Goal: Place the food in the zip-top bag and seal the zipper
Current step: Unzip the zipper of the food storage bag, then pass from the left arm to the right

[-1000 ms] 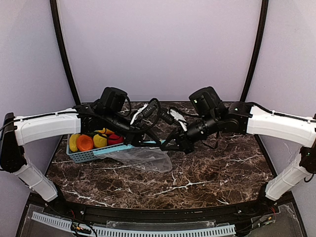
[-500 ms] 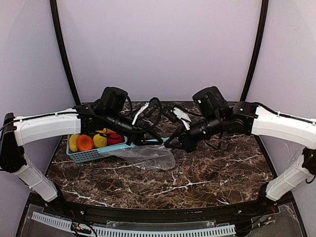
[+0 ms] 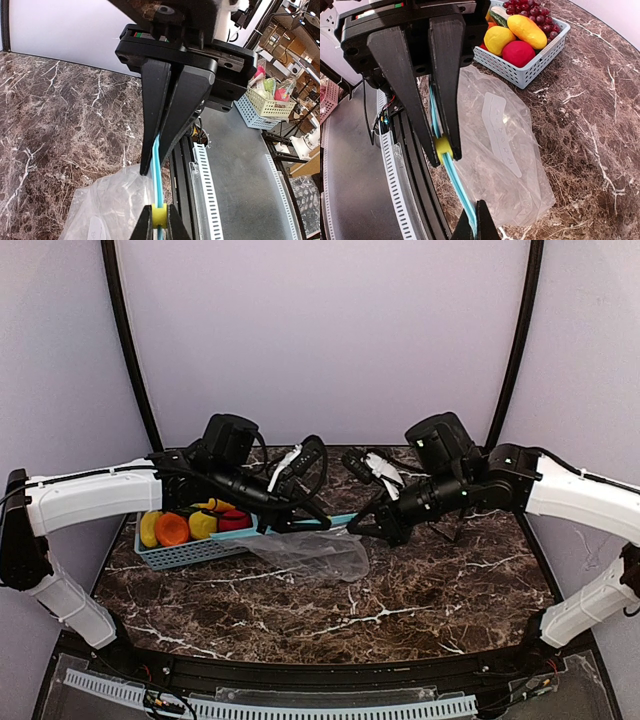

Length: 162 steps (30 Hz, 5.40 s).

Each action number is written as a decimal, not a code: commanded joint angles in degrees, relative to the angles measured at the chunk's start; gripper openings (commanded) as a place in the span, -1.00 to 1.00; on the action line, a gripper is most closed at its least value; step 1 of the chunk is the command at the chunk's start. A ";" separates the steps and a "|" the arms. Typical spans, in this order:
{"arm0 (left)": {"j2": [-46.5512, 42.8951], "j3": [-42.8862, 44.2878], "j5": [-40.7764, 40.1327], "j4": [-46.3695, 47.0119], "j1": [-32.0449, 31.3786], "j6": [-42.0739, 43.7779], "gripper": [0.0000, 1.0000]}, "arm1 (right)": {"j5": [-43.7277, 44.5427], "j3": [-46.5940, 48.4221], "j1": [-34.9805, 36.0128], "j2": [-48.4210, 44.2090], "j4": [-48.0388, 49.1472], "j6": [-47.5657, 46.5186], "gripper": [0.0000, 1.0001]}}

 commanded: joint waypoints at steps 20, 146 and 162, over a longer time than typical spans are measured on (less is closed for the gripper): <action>-3.18 0.25 -1.20 -6.04 0.57 2.10 -0.99 | 12.68 1.51 -6.29 -3.75 -9.64 2.87 -1.00; -13.14 -11.25 -54.11 2.22 -8.62 9.57 -0.99 | 23.67 0.19 -6.67 4.00 12.16 36.04 0.67; -11.11 -10.65 -58.91 1.15 -10.78 10.71 -0.99 | 20.13 2.15 -3.86 7.63 17.87 36.76 0.39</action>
